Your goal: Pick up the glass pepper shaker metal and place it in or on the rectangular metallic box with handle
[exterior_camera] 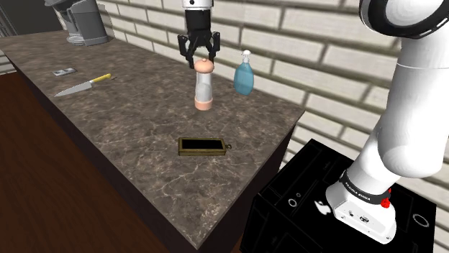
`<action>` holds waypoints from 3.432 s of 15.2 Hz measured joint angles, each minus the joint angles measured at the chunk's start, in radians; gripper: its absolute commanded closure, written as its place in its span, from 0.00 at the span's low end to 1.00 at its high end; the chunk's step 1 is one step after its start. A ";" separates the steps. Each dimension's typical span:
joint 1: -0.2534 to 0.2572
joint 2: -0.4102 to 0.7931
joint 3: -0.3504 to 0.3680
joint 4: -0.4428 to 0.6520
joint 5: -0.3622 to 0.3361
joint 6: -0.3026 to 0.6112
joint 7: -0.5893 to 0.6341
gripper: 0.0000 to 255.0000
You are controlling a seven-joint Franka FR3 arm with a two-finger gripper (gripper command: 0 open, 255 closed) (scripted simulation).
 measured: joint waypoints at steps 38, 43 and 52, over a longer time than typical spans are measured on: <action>0.073 -0.137 0.053 -0.477 0.023 0.351 0.121 1.00; 0.074 -0.136 0.053 -0.481 0.023 0.353 0.122 0.00; 0.071 -0.145 0.052 -0.378 0.024 0.241 0.120 0.00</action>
